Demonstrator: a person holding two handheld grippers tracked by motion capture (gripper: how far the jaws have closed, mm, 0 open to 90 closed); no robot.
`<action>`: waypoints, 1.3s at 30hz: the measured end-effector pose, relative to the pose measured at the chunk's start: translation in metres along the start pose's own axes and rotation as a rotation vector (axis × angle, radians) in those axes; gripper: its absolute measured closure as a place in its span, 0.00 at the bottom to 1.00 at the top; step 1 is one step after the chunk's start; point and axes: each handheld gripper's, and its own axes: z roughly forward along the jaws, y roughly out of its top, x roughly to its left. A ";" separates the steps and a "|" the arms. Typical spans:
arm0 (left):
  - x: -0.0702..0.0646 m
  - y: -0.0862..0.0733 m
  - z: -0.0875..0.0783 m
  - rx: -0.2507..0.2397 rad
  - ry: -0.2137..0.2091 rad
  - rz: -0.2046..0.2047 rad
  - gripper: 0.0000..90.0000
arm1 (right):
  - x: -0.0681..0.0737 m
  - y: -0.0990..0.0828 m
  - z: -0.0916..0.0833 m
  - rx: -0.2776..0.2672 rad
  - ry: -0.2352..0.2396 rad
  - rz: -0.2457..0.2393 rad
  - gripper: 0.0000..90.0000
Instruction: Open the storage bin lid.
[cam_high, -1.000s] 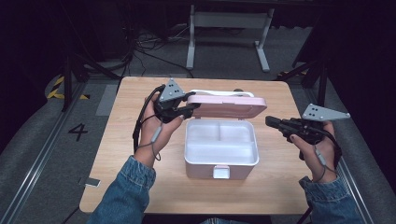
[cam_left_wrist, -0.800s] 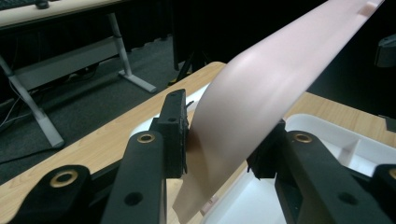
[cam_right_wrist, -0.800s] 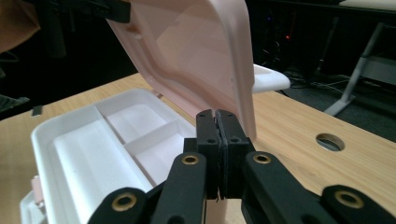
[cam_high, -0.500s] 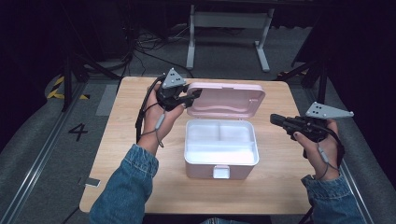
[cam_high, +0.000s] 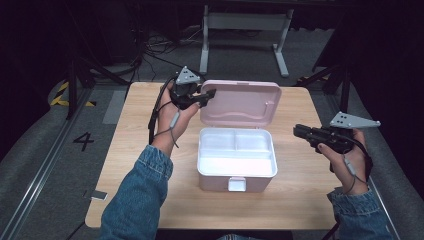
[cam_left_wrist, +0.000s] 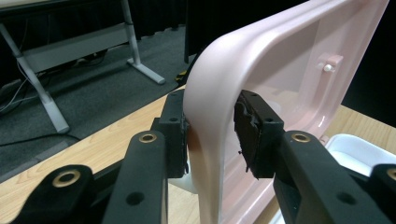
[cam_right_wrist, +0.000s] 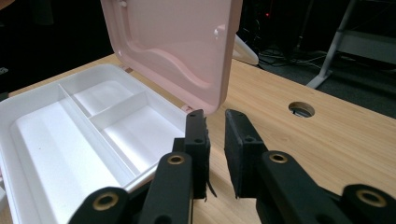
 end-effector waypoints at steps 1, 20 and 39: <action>0.001 0.000 0.001 0.004 -0.002 -0.003 0.73 | 0.000 0.000 0.000 0.000 0.000 0.000 0.88; 0.029 0.001 0.030 0.055 -0.001 -0.063 0.72 | 0.003 -0.015 -0.019 0.016 -0.034 0.032 0.84; 0.053 -0.013 0.060 0.118 0.024 -0.120 0.72 | 0.005 -0.025 -0.026 0.035 -0.050 0.049 0.84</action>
